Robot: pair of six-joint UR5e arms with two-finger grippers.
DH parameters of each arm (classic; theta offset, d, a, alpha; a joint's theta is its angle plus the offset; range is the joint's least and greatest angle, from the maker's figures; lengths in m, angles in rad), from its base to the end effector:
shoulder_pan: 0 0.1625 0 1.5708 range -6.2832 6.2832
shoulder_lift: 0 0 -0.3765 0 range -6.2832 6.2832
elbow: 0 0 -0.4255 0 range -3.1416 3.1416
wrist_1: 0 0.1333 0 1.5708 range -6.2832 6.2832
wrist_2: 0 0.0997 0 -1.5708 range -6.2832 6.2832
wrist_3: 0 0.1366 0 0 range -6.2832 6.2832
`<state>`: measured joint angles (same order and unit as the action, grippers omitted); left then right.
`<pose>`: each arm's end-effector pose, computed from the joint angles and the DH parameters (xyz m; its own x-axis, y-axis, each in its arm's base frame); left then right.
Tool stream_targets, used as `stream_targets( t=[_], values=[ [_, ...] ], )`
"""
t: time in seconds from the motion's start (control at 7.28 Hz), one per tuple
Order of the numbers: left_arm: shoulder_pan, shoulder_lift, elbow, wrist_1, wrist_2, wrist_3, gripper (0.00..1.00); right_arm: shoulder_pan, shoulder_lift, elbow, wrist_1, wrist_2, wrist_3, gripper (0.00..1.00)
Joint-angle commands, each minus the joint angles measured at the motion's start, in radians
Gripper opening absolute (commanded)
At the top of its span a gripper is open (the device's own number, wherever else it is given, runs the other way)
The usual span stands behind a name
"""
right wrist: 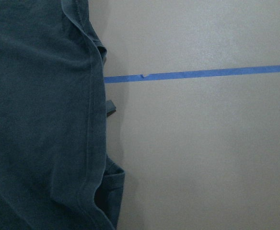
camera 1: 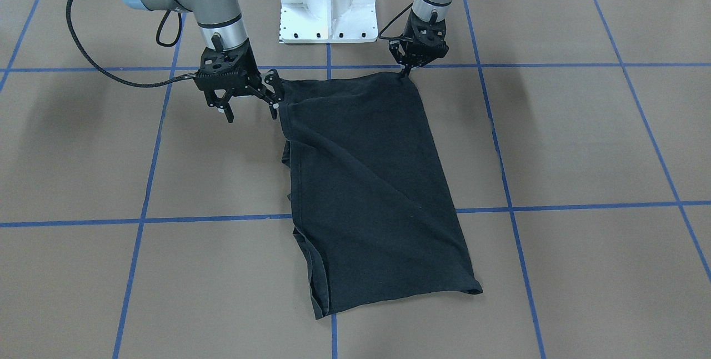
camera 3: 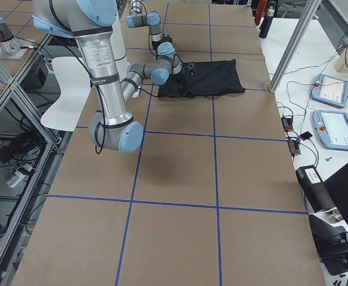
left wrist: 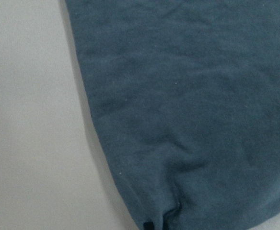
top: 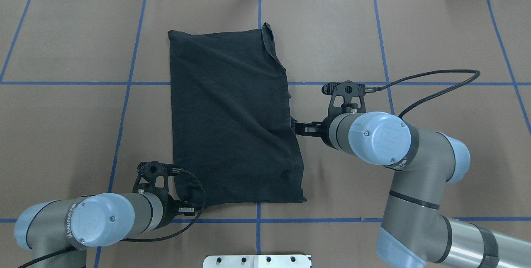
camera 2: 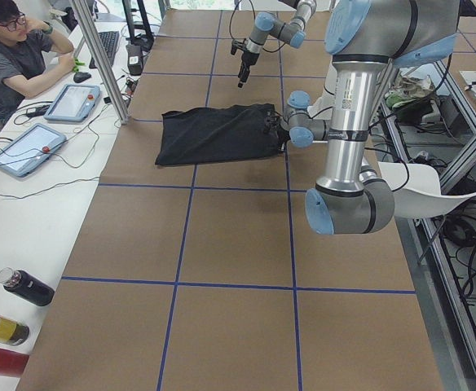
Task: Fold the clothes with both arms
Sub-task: 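Move the right gripper onto the shirt's side edge and grip it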
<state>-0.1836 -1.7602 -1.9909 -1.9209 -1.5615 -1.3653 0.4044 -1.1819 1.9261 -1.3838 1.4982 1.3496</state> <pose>0.5544 -0.2398 0.2854 0.5911 0.0978 -0.8006 0.0709 0.9825 0.1723 -0.5179 -0.3774 0.2240 0.6332 0.0330 0.7733 -0.3147 0.9238 0.2183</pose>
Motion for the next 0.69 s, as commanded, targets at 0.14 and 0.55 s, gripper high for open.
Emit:
stream_targets(
  t=[0.14, 0.55],
  values=[
    [0.000, -0.001, -0.002, -0.001, 0.000, 0.000, 0.00, -0.029, 0.154, -0.194, 0.003, -0.097, 0.077, 0.97],
    [0.001, -0.001, -0.002, -0.001, 0.000, 0.000, 0.00, -0.029, 0.165, -0.300, 0.067, -0.139, 0.069, 0.85]
  ],
)
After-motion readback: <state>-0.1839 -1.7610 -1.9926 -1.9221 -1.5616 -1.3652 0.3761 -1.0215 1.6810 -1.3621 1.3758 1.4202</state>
